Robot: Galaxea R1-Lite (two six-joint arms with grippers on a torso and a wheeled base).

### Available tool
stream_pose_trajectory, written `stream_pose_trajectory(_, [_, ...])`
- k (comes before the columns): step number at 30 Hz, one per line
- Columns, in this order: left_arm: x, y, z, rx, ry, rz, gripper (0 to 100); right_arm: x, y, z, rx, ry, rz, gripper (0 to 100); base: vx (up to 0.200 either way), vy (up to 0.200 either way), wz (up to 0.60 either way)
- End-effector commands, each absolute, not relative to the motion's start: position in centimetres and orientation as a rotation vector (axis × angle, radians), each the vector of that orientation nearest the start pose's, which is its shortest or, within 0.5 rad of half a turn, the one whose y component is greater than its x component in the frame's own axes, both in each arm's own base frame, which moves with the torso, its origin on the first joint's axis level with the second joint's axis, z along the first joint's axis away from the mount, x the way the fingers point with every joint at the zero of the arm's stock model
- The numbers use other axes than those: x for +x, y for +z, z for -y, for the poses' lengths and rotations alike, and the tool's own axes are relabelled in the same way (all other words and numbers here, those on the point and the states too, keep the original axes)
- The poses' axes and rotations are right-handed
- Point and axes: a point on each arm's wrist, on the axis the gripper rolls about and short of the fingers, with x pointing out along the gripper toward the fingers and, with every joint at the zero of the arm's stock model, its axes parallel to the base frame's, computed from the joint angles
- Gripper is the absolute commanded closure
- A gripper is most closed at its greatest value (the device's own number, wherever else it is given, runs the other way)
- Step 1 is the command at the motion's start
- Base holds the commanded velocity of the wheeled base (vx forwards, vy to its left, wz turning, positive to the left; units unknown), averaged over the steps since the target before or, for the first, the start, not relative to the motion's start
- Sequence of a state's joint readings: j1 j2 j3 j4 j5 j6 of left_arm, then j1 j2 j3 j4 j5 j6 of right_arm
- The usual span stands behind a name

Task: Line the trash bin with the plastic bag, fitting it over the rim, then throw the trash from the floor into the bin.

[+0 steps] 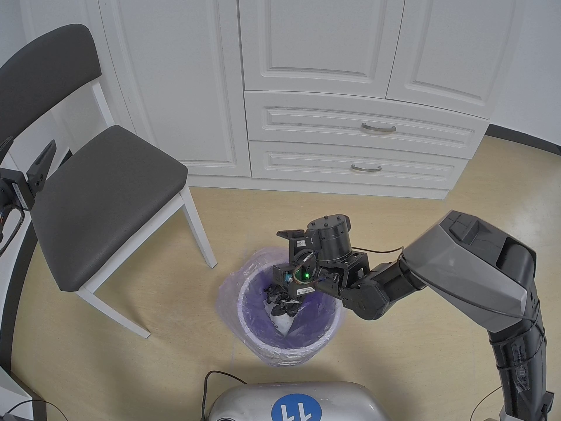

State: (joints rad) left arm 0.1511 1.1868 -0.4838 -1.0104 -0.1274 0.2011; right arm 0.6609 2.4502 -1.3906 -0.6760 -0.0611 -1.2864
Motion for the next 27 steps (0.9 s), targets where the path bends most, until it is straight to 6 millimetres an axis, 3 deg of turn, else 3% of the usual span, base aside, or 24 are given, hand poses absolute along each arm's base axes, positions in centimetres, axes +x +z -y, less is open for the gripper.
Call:
stream_pose_trajectory(1, [16.2, 25.6, -2.2, 0.244, 0.056, 0.313, 0, 37.4, 5.7, -28.9, -1.358, 0.73, 0.097, 0, 0.0, 0.0, 0.0])
stream_pose_trajectory(3, [16.2, 25.6, -2.2, 0.244, 0.056, 0.314, 0, 37.3, 6.1, -28.8, -1.356, 0.727, 0.101, 0, 0.0, 0.0, 0.0])
stream_pose_trajectory(9, [16.0, 25.5, -2.2, 0.244, 0.056, 0.313, 0, 36.6, 10.0, -27.6, -1.327, 0.658, 0.154, 0, 0.0, 0.0, 0.0])
stream_pose_trajectory(12, [15.5, 25.3, -2.1, 0.245, 0.055, 0.314, 0, 36.0, 13.1, -24.8, -1.293, 0.584, 0.171, 0, 0.0, 0.0, 0.0])
stream_pose_trajectory(15, [15.2, 25.1, -1.9, 0.252, 0.046, 0.314, 0, 35.8, 14.4, -22.5, -1.256, 0.525, 0.166, 0, 0.0, 0.0, 0.0])
stream_pose_trajectory(19, [14.2, 25.1, -1.3, 0.281, 0.029, 0.337, 0, 34.9, 16.2, -15.5, -1.07, 0.315, 0.042, 0, 0.0, 0.0, 0.0])
stream_pose_trajectory(20, [14.2, 25.1, -1.3, 0.281, 0.029, 0.338, 0, 34.9, 16.2, -15.3, -1.061, 0.307, 0.036, 0, 0.0, 0.0, 0.0])
stream_pose_trajectory(22, [13.6, 25.4, -1.3, 0.281, 0.029, 0.357, 0, 34.8, 16.4, -9.9, -0.916, 0.177, -0.069, 0, 0.0, 0.0, 0.0])
stream_pose_trajectory(24, [13.6, 25.3, -1.3, 0.283, 0.029, 0.354, 0, 34.6, 16.3, -7.6, -0.864, 0.123, -0.109, 0, 0.0, 0.0, 0.0])
stream_pose_trajectory(25, [13.7, 25.1, -1.2, 0.284, 0.026, 0.345, 0, 34.3, 15.9, -5.5, -0.809, 0.075, -0.152, 0, 0.0, 0.0, 0.0])
stream_pose_trajectory(27, [13.9, 24.7, -1.0, 0.285, 0.008, 0.329, 0, 33.8, 15.4, -3.6, -0.723, 0.025, -0.191, 0, 0.0, 0.0, 0.0])
